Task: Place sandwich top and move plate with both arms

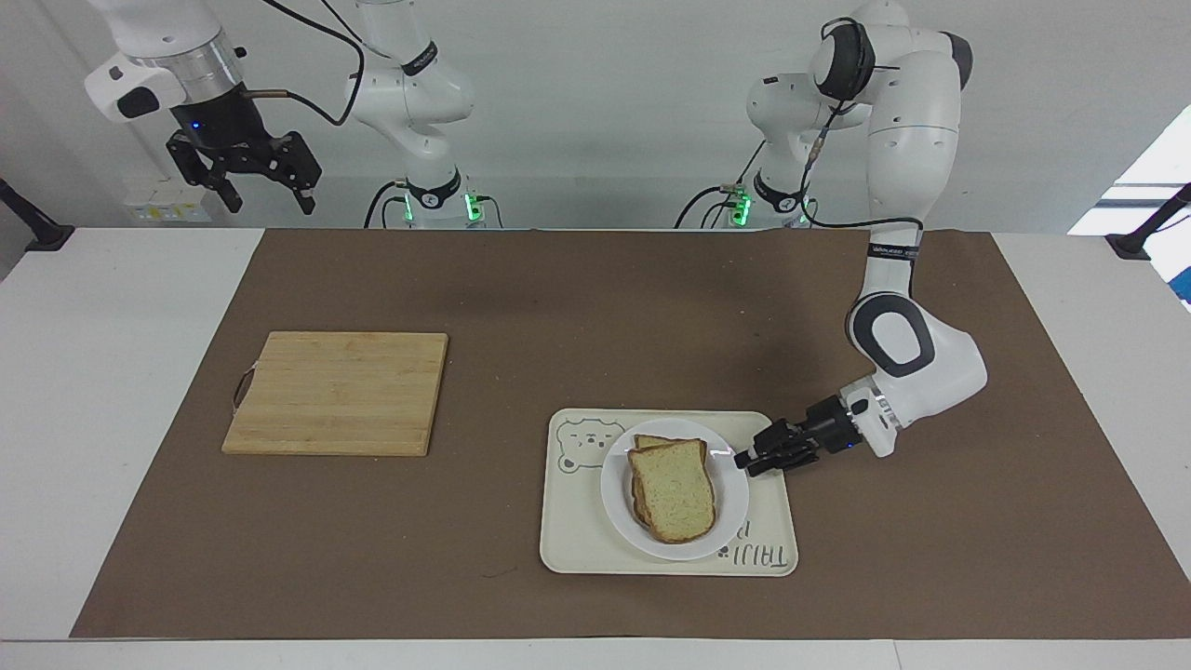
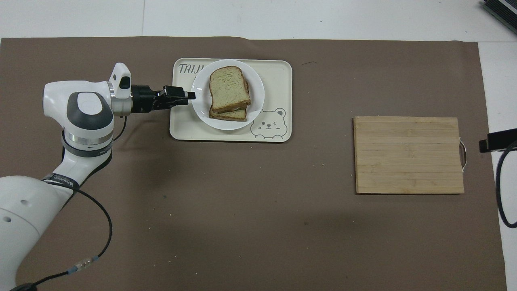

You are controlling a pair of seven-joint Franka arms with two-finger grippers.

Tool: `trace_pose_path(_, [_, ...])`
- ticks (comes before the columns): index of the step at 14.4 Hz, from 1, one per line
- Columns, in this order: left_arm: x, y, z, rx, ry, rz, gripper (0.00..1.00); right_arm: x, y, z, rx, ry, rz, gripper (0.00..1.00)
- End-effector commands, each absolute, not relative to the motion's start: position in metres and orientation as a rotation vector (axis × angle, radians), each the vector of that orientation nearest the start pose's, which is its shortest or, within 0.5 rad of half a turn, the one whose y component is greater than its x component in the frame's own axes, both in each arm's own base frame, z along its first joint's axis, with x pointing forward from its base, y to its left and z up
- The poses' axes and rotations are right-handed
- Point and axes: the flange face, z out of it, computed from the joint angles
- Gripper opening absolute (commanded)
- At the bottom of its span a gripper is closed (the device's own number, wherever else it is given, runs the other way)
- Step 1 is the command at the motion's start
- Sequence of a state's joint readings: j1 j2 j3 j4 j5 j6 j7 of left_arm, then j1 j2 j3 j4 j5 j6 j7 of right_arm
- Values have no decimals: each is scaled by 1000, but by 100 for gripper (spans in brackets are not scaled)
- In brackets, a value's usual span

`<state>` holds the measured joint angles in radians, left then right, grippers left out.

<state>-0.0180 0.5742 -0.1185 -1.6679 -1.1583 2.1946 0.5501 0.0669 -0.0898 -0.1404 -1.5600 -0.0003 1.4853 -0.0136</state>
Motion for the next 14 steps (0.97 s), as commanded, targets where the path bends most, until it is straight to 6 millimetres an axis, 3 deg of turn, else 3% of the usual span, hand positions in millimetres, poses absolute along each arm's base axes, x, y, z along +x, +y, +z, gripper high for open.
trace_pose_path(1, [678, -93, 334, 2211, 107, 155, 100, 514, -44, 670, -3132, 72, -35, 100])
trace_pose_path(3, [671, -85, 372, 2310, 106, 136, 100, 515, -43, 670, -3132, 69, -38, 100])
trace_pose_path(8, [658, -60, 422, 2648, 107, 78, 100, 519, -41, 666, -3147, 56, -95, 100])
trace_pose_path(14, [620, -49, 511, 3003, 42, 103, 100, 518, -26, 665, -3150, 16, -78, 100])
